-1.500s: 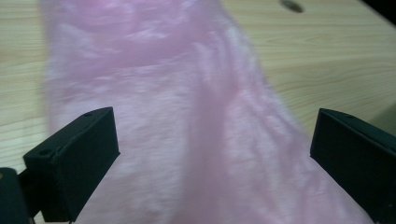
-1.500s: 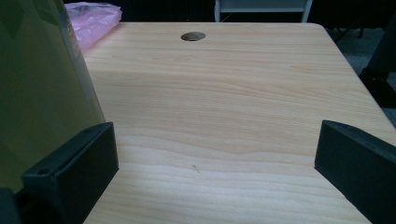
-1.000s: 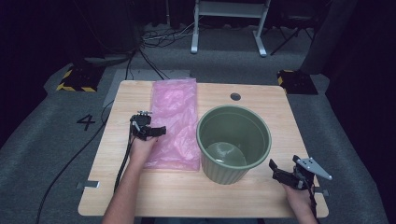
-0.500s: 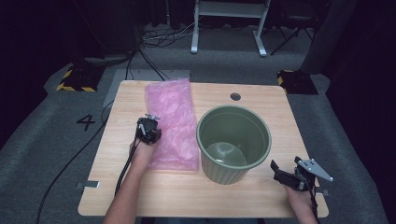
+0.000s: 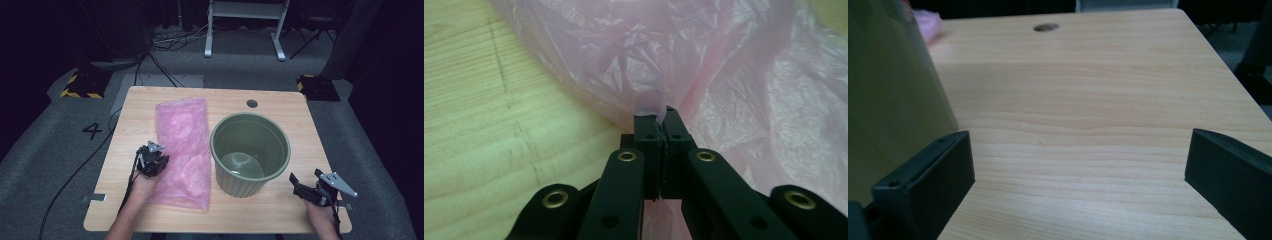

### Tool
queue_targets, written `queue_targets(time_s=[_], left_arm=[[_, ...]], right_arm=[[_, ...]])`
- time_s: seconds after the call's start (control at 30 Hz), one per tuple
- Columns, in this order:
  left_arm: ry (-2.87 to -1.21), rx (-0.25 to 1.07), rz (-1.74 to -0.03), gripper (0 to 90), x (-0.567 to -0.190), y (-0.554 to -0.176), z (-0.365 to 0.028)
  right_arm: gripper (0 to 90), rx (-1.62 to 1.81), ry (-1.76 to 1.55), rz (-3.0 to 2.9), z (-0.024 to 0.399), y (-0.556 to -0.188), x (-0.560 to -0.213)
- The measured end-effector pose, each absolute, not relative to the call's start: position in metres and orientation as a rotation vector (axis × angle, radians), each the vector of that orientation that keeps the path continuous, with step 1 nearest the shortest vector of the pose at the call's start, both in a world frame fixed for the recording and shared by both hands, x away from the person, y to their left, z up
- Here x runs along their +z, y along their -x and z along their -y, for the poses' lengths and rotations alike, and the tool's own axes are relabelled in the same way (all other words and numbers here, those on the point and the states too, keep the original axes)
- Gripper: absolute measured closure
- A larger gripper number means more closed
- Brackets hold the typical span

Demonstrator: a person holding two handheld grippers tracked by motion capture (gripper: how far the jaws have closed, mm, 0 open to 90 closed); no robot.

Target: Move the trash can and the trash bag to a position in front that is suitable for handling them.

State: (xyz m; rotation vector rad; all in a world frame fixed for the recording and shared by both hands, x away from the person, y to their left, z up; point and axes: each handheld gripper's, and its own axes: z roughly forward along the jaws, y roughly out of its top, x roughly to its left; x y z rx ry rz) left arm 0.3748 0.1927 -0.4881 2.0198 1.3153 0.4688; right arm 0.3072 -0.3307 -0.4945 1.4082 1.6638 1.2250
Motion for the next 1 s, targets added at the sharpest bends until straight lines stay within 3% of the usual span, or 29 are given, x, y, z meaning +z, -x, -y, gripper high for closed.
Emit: queue_targets(time_s=[0.2, 0.53, 0.67, 0.73, 0.83, 1.0], left_arm=[[-1.995, 0.514, -1.314, 88.8, -0.482, -0.342, -0.192], [-1.932, 0.456, -1.366, 87.1, -0.489, -0.309, -0.201], [-1.928, 0.438, -1.399, 64.4, -0.49, -0.312, -0.203], [-1.913, 0.438, -1.445, 42.5, -0.488, -0.314, -0.203], [-1.888, 0.475, -1.457, 19.7, -0.484, -0.312, -0.203], [-1.794, 0.42, -1.412, 12.7, -0.474, -0.306, -0.211]], right_arm=[[0.0, 1.194, -1.412, -1.641, 0.334, -0.301, -0.496], [0.0, 1.213, -1.443, -1.6, 0.347, -0.285, -0.497], [0.0, 1.218, -1.434, -1.609, 0.347, -0.285, -0.497], [0.0, 1.223, -1.431, -1.615, 0.347, -0.285, -0.497], [0.0, 1.251, -1.419, -1.635, 0.348, -0.285, -0.498], [0.0, 1.313, -1.441, -1.625, 0.353, -0.285, -0.498]])
